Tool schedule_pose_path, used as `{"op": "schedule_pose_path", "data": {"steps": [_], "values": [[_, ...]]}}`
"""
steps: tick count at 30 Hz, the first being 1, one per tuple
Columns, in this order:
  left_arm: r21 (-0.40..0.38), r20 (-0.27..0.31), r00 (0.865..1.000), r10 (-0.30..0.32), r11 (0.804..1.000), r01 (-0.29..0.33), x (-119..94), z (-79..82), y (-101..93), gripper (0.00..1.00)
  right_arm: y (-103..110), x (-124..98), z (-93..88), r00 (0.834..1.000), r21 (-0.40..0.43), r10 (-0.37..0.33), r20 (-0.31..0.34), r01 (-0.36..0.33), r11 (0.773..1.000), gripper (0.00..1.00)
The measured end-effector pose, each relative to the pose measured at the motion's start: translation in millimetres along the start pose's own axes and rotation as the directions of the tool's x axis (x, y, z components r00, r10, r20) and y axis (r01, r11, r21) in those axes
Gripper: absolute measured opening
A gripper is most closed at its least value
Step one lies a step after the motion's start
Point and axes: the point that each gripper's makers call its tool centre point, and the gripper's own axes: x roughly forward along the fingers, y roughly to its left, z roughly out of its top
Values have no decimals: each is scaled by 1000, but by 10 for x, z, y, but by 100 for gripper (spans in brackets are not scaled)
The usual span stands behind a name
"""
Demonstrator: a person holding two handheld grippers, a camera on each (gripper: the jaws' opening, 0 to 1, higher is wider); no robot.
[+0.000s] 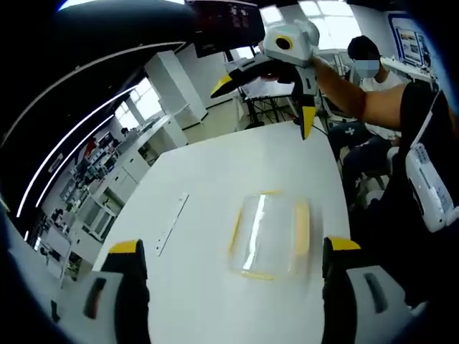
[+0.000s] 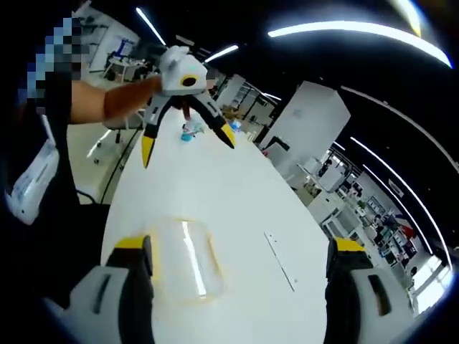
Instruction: Snap each plastic latch of the storage box into its locked position after aligning the lid with the box until every specified latch is closed and the lid sits flush.
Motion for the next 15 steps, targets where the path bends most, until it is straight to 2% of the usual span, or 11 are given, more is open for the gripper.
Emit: {"op": "schedule_pose_path", "data": {"steps": [3,5,7,8,10,12,13,15], "values": [[8,-18,1000,-21,1000,21,-32,53,47,100,-8,-13,44,1000,-10,20,-22,-21,1000,100],[17,-63,997,-52,998,53,-37,37,47,100,8,-7,42,997,3,51,-61,-51,999,100],[28,-83,995,-50,998,53,-20,49,79,100,-15,27,69,995,0,70,-73,-70,998,100],[36,-108,992,-58,997,62,-15,35,83,100,12,60,78,990,2,105,-94,-106,994,100],[-30,-146,986,-80,997,76,7,46,81,100,89,103,69,983,-11,138,-124,-141,990,100],[-20,-159,984,-78,997,75,19,67,102,100,153,144,48,975,-21,159,-157,-165,986,100],[19,-190,979,-80,996,85,2,48,106,100,165,149,46,971,-23,169,-167,-175,984,100],[42,-206,975,-78,995,88,-18,81,125,100,172,160,43,962,-26,193,-195,-202,979,100]]}}
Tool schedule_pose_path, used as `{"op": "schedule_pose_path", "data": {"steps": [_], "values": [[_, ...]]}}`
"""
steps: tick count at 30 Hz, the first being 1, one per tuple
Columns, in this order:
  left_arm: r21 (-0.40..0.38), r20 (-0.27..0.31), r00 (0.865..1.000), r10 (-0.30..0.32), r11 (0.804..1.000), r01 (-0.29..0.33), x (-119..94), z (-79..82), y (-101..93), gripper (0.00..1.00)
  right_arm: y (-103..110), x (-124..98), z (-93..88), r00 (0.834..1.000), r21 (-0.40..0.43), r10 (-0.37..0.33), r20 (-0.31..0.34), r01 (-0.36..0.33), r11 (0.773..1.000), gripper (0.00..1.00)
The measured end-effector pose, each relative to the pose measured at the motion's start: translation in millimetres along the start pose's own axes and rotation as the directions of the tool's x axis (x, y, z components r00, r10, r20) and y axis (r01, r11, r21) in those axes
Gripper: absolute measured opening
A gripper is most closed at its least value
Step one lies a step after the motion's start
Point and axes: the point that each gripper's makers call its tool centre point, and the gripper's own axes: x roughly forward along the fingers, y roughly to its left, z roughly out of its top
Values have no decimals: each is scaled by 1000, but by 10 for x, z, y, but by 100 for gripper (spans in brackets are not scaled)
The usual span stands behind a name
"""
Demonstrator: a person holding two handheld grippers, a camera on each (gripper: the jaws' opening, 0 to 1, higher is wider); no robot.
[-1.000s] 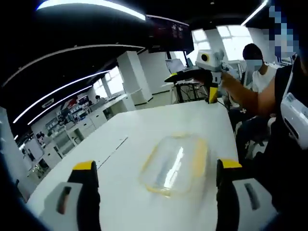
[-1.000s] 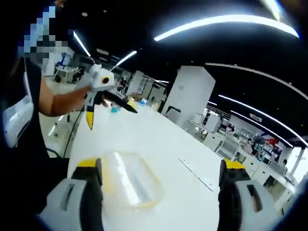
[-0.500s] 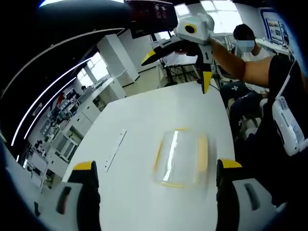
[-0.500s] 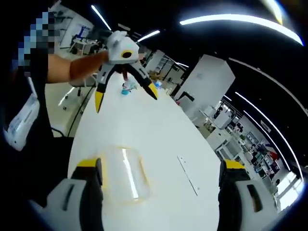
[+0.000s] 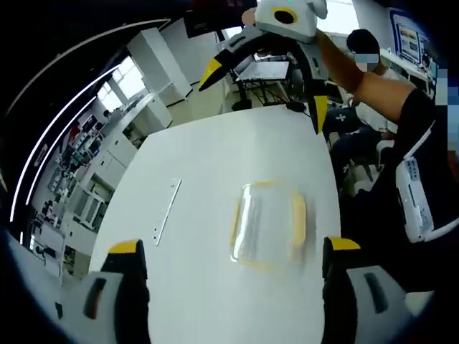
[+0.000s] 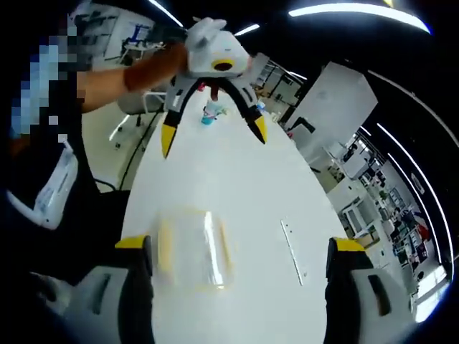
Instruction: Snap each plastic latch of the storage box into its locked position after aligning the lid with the box until every specified latch is closed and the lid sits flush.
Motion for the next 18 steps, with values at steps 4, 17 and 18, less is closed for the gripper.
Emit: {"op": "schedule_pose_path", "data": {"steps": [4,17,18], "values": [[-13,52,992,-113,993,114,24,139,-108,100,-112,31,-21,998,-116,18,-66,-26,993,100],[37,-32,993,-117,992,118,399,-37,12,100,-103,409,-169,985,-39,156,-80,-160,986,100],[34,-25,992,-126,991,127,439,-38,26,100,-108,438,-191,983,-38,165,-79,-168,985,100]]}}
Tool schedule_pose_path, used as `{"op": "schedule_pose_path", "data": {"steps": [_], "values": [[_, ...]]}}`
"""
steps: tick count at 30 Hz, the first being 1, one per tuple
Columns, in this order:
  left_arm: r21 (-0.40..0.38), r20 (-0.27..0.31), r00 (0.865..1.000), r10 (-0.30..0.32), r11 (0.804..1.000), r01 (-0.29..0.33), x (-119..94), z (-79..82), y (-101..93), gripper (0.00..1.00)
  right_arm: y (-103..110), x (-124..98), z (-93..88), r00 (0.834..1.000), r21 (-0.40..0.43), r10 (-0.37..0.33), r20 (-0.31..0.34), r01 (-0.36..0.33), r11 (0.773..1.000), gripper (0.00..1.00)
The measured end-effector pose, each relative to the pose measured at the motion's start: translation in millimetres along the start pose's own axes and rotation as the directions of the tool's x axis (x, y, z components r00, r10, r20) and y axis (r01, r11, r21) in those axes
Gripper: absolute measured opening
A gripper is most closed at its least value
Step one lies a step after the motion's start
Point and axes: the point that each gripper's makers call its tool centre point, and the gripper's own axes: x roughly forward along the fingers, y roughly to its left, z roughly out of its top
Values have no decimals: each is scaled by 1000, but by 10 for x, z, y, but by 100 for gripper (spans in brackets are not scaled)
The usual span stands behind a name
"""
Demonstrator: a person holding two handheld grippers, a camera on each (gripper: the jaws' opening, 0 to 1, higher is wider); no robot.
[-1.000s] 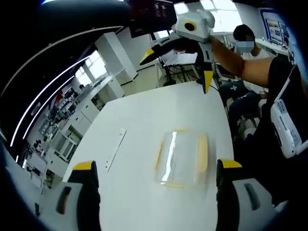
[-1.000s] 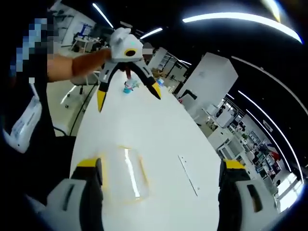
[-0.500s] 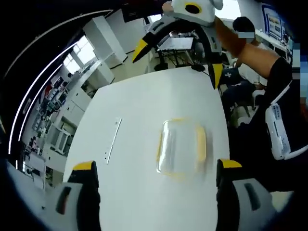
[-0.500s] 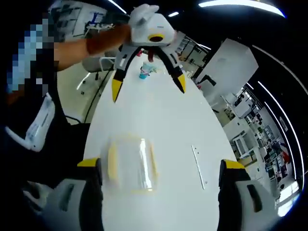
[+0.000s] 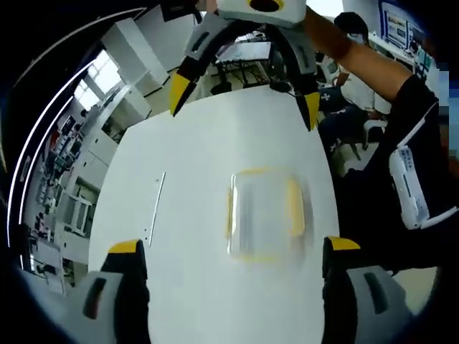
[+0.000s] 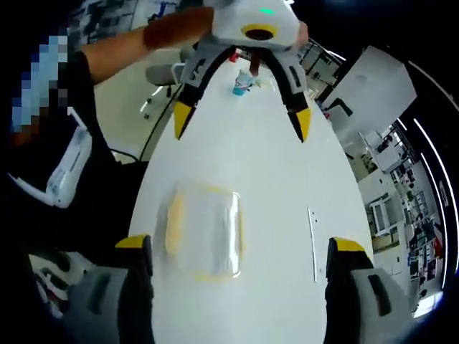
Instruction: Snap each plastic latch of the storage box into its locked position after aligning the lid with the box until every specified latch is closed and the lid sits flush.
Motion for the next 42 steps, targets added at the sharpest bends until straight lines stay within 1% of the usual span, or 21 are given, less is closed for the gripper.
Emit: {"op": "schedule_pose_path", "data": {"steps": [6,7,9,11,14,18,20,23,25,29,30,32,34,39,42], "values": [[1,1,999,-45,999,45,240,-95,122,100,-162,224,-172,1000,12,27,-6,-27,1000,100],[-5,7,998,-58,998,58,287,-99,121,100,-174,260,-189,999,19,35,5,-35,999,100],[-11,-19,998,-64,998,64,332,-151,96,100,-135,301,-236,999,36,53,8,-53,998,100],[-19,-28,998,-60,998,60,358,-159,70,100,-79,327,-284,998,42,59,8,-59,997,100],[-24,-33,998,-57,998,56,396,-152,-6,100,27,357,-310,998,51,68,9,-68,996,100],[-23,-33,997,-63,998,62,484,-118,-217,100,236,419,-254,996,28,94,8,-94,995,100],[-18,-48,996,-78,997,77,513,-138,-326,100,322,443,-234,993,17,115,1,-115,993,100],[-16,-70,994,-80,997,80,514,-155,-417,100,372,484,-214,992,12,122,-10,-122,992,100],[-22,-63,996,-67,998,66,508,-138,-407,100,407,501,-196,992,16,127,-6,-127,992,100],[-28,-57,996,-66,997,65,511,-133,-406,100,428,517,-185,992,23,130,0,-130,991,100],[-42,-58,994,-88,995,86,584,-176,-439,100,490,569,-200,990,32,138,7,-138,990,100],[-42,-74,992,-104,994,101,661,-241,-456,100,521,619,-237,989,44,149,3,-149,988,100],[-44,-73,989,-128,991,125,737,-264,-464,100,516,670,-269,988,51,152,-1,-152,987,100],[-47,-64,987,-148,988,145,879,-287,-376,100,447,782,-335,984,60,175,-16,-173,983,100],[-45,-73,983,-167,986,164,940,-352,-303,100,387,852,-391,976,47,208,-59,-205,978,100]]}}
